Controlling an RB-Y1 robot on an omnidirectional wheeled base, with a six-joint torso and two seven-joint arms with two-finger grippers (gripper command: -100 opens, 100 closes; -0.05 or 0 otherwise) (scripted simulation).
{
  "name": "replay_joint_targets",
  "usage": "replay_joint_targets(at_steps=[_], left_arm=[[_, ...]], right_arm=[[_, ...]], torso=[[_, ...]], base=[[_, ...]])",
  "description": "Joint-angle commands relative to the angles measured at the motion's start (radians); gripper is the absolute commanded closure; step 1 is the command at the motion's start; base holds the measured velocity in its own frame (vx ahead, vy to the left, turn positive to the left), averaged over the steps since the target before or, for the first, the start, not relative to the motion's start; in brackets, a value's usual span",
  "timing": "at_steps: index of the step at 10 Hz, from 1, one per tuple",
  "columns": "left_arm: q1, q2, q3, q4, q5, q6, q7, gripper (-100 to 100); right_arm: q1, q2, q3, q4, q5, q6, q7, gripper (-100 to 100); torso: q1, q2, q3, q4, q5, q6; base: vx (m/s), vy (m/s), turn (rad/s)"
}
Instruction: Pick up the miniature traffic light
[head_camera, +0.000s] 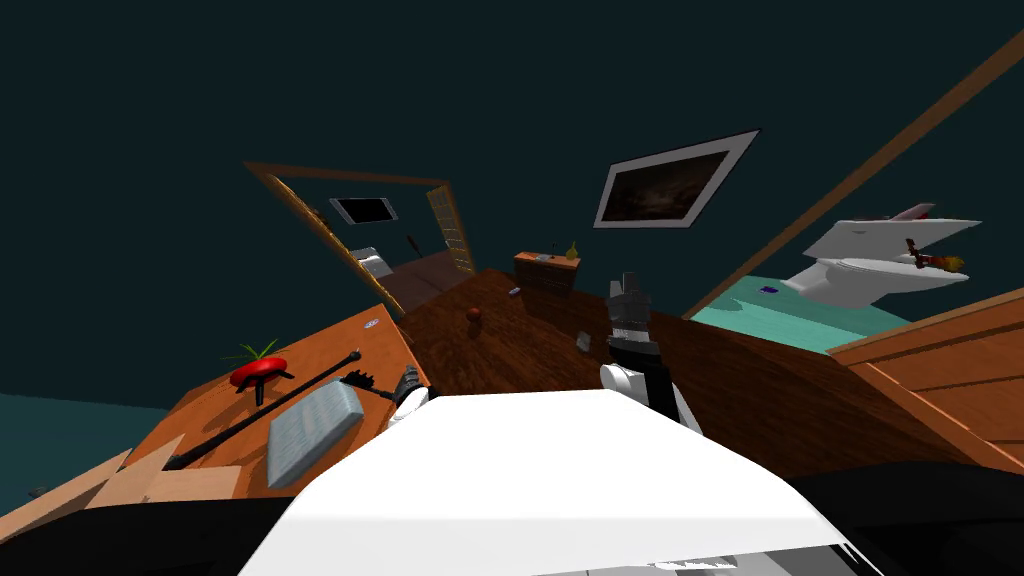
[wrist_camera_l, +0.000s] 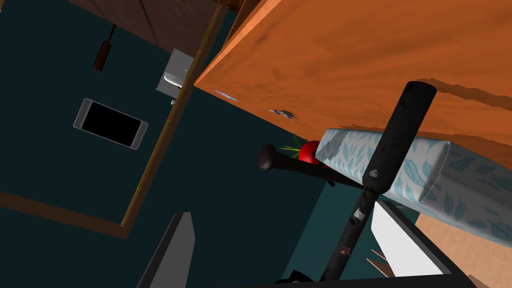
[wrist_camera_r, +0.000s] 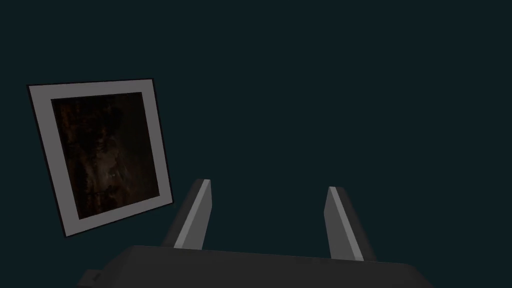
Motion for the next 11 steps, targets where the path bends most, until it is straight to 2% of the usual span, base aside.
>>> replay_joint_targets(at_steps=[1, 2, 4, 5, 7, 8, 9, 10, 11], left_arm=[[-0.003, 0.006, -0.004, 0.05, -0.015, 0.03, 0.017, -100], [-0.008, 0.017, -0.015, 0.078, -0.047, 0.073, 0.048, -100], [-0.008, 0.017, -0.015, 0.123, -0.047, 0.079, 0.048, -100], [-0.013, 0.027, -0.025, 0.159, -0.077, 0.125, 0.077, -100], [-0.013, 0.027, -0.025, 0.191, -0.077, 0.125, 0.077, -100], [-0.017, 0.038, -0.036, 0.235, -0.104, 0.169, 0.104, -100], [-0.017, 0.038, -0.036, 0.256, -0.104, 0.169, 0.104, -100], [-0.021, 0.047, -0.046, 0.291, -0.128, 0.21, 0.129, -100], [-0.021, 0.047, -0.046, 0.318, -0.128, 0.21, 0.129, -100]], right_arm=[[0.0, 0.0, 0.0, 0.0, 0.0, 0.0, 0.0, 0], [0.0, 0.0, 0.0, 0.0, 0.0, 0.0, 0.0, 0], [0.0, 0.0, 0.0, 0.0, 0.0, 0.0, 0.0, 0], [0.0, 0.0, 0.0, 0.0, 0.0, 0.0, 0.0, 0], [0.0, 0.0, 0.0, 0.0, 0.0, 0.0, 0.0, 0], [0.0, 0.0, 0.0, 0.0, 0.0, 0.0, 0.0, 0], [0.0, 0.0, 0.0, 0.0, 0.0, 0.0, 0.0, 0], [0.0, 0.0, 0.0, 0.0, 0.0, 0.0, 0.0, 0], [0.0, 0.0, 0.0, 0.0, 0.0, 0.0, 0.0, 0]], torso=[[0.0, 0.0, 0.0, 0.0, 0.0, 0.0], [0.001, 0.0, 0.0, 0.0, 0.0, -0.001], [0.001, 0.001, 0.001, 0.0, 0.0, -0.001], [0.0, -0.002, -0.001, 0.0, 0.0, -0.002], [0.001, 0.0, 0.0, 0.0, 0.0, -0.001], [0.001, -0.002, -0.001, 0.0, 0.0, -0.002], [0.001, -0.001, 0.0, 0.0, 0.0, -0.001], [0.001, -0.001, 0.0, 0.0, 0.0, -0.002], [0.001, 0.001, 0.0, 0.0, 0.0, -0.001]], base=[[-0.087, 0.025, -0.292], [-0.104, 0.037, -0.384], [-0.07, 0.013, -0.134], [-0.067, 0.004, -0.278], [-0.063, 0.019, -0.143], [-0.074, 0.011, -0.318], [-0.079, 0.018, -0.237], [-0.1, 0.011, -0.342], [-0.088, 0.017, -0.18]])
